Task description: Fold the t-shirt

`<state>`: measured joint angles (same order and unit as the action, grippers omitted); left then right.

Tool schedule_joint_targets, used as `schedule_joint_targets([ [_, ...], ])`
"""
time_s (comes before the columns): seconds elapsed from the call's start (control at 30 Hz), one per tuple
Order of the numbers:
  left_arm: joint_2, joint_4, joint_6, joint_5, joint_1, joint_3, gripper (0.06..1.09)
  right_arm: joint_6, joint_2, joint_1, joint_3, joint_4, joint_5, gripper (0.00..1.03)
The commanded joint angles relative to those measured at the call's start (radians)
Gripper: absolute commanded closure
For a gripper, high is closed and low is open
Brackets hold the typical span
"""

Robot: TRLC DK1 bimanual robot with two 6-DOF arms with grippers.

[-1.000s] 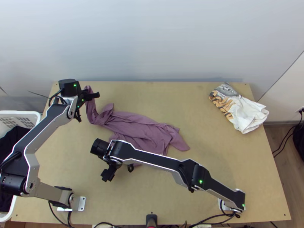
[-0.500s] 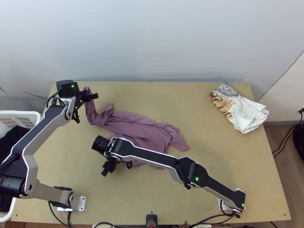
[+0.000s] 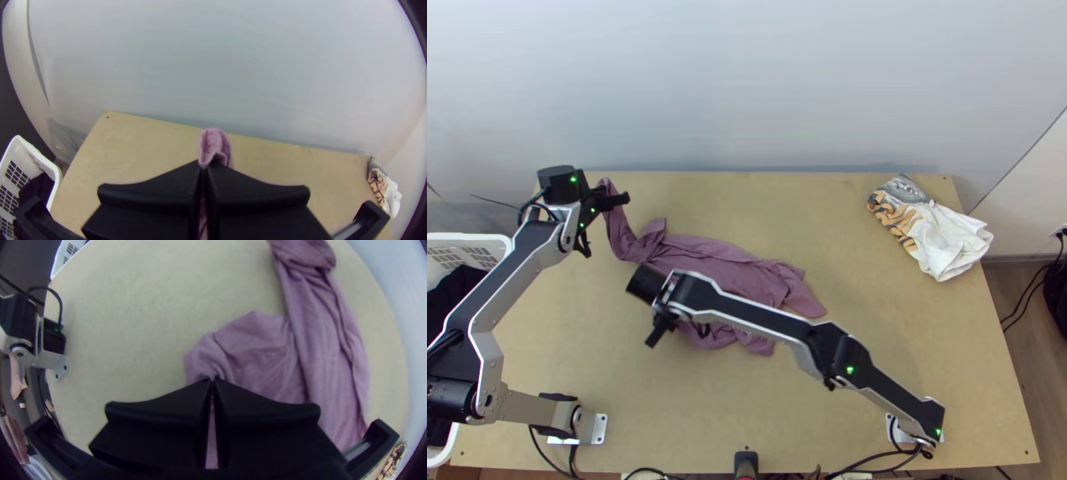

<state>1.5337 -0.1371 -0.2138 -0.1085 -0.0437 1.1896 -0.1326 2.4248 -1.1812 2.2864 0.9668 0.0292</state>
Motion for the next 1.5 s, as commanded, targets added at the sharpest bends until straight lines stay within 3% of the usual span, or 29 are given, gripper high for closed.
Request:
schedule_joint_targets([
  [0.0, -0.024, -0.058, -0.013, 0.0, 0.027, 0.073, 1.05, -0.013, -0.127, 0.077, 0.031, -0.002, 0.015, 1.0],
  [0.17, -0.023, -0.137, -0.03, 0.0, 0.059, 0.166, 1.05, -0.019, -0.256, 0.152, 0.033, 0.024, 0.018, 1.0],
  [0.3, -0.027, -0.206, -0.045, 0.0, 0.073, 0.223, 1.05, -0.021, -0.368, 0.212, 0.035, 0.036, 0.078, 1.0],
  [0.57, -0.073, -0.322, -0.065, -0.002, 0.076, 0.354, 1.05, -0.015, -0.57, 0.341, 0.039, 0.029, 0.244, 1.0],
  [0.87, -0.098, -0.47, -0.065, -0.014, 0.085, 0.61, 1.05, 0.054, -0.768, 0.459, 0.038, -0.046, 0.446, 1.0],
  [1.07, -0.107, -0.565, -0.065, -0.036, 0.088, 0.834, 1.05, 0.188, -0.868, 0.48, 0.035, -0.139, 0.581, 1.0],
  [1.27, -0.147, -0.581, -0.038, -0.045, 0.084, 1.016, 1.05, 0.419, -0.957, 0.469, 0.015, -0.313, 0.69, 1.0],
  [1.4, -0.21, -0.564, -0.004, -0.043, 0.059, 1.05, 1.05, 0.568, -0.998, 0.423, 0.013, -0.439, 0.778, 1.0],
  [1.47, -0.248, -0.567, 0.011, -0.043, 0.021, 1.048, 1.05, 0.582, -1.023, 0.371, 0.013, -0.453, 0.816, 1.0],
])
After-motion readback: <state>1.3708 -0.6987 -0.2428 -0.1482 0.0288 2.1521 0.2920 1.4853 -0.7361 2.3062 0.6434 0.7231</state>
